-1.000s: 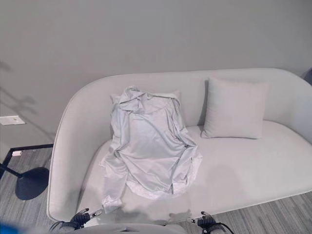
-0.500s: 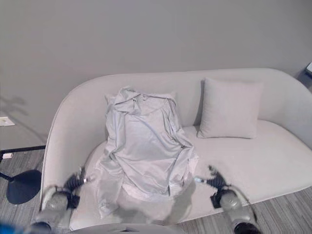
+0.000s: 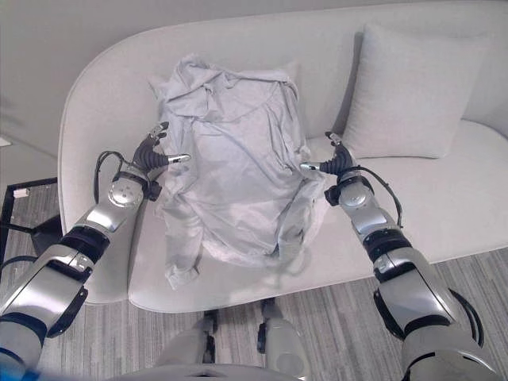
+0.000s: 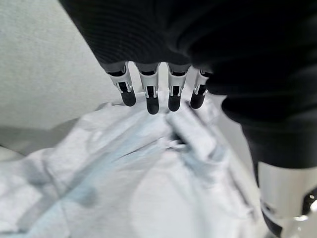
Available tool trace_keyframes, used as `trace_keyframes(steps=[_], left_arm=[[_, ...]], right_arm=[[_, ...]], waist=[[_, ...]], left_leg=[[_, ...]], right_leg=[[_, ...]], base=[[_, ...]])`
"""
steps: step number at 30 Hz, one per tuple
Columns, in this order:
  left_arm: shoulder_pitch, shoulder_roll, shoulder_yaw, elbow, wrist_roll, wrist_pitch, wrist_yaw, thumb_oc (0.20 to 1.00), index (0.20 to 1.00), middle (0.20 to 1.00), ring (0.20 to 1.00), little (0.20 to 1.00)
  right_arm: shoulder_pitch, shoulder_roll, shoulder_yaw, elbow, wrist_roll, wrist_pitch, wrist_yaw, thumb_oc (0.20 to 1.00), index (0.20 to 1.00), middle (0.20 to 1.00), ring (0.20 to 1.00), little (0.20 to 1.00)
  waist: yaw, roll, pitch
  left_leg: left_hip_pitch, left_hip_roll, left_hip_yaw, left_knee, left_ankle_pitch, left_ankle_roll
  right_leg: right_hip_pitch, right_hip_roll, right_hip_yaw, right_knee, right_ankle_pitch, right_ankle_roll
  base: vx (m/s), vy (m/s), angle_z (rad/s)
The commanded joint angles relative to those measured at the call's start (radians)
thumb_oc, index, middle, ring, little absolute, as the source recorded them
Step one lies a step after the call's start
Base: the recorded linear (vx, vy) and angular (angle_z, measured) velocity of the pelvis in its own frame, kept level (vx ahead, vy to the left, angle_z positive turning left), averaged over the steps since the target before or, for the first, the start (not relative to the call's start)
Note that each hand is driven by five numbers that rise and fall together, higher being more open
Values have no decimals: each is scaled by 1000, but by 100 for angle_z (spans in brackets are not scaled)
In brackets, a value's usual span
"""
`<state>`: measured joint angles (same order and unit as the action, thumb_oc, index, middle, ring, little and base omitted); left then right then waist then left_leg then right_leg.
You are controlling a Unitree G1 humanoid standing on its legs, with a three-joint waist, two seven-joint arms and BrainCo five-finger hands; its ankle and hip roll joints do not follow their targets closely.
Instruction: Hang the clothes on the sofa on the clothes rack.
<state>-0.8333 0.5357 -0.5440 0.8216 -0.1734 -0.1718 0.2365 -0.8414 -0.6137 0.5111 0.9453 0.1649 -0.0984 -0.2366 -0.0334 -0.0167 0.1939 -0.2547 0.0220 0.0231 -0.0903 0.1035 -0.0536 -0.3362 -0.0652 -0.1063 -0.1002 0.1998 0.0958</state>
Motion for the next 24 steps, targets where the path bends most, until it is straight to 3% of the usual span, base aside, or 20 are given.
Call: trace_keyframes(steps=[1, 6, 13, 24], left_arm=[[-120, 14, -27, 76, 12, -39, 50, 1000, 1000, 1000, 1000, 1000], [-262, -7, -84, 158, 11, -27, 76, 1000, 1000, 1000, 1000, 1000], [-307, 19, -80, 122, -11, -34, 106, 1000, 1000, 1000, 1000, 1000], [-409, 11, -145, 277, -2, -6, 99, 1000, 1000, 1000, 1000, 1000]], right_arm=[[-108, -55, 32, 32, 59, -29, -30, 1000, 1000, 1000, 1000, 1000], [-255, -58, 112, 107, 78, -21, -34, 1000, 1000, 1000, 1000, 1000], [-303, -70, 145, 34, 98, -34, -55, 1000, 1000, 1000, 1000, 1000], [-403, -43, 239, 100, 110, -25, -36, 1000, 1000, 1000, 1000, 1000]], waist=[[-2, 30, -10], [-1, 40, 12], [0, 46, 19], [-4, 39, 24]], left_leg=[[-21, 7, -40, 3, 11, -59], [-76, -2, -39, 3, 34, -65], [-98, -10, -34, 3, 41, -65], [-124, -18, -31, 3, 50, -70]], right_leg=[[11, -31, 38, 13, -65, 124], [-46, -28, 46, 13, -44, 131], [-71, -21, 61, 13, -41, 131], [-96, -19, 58, 13, -26, 133]], base=[[-48, -26, 0], [-33, -21, -2], [-3, -2, 0], [-1, -3, -1]])
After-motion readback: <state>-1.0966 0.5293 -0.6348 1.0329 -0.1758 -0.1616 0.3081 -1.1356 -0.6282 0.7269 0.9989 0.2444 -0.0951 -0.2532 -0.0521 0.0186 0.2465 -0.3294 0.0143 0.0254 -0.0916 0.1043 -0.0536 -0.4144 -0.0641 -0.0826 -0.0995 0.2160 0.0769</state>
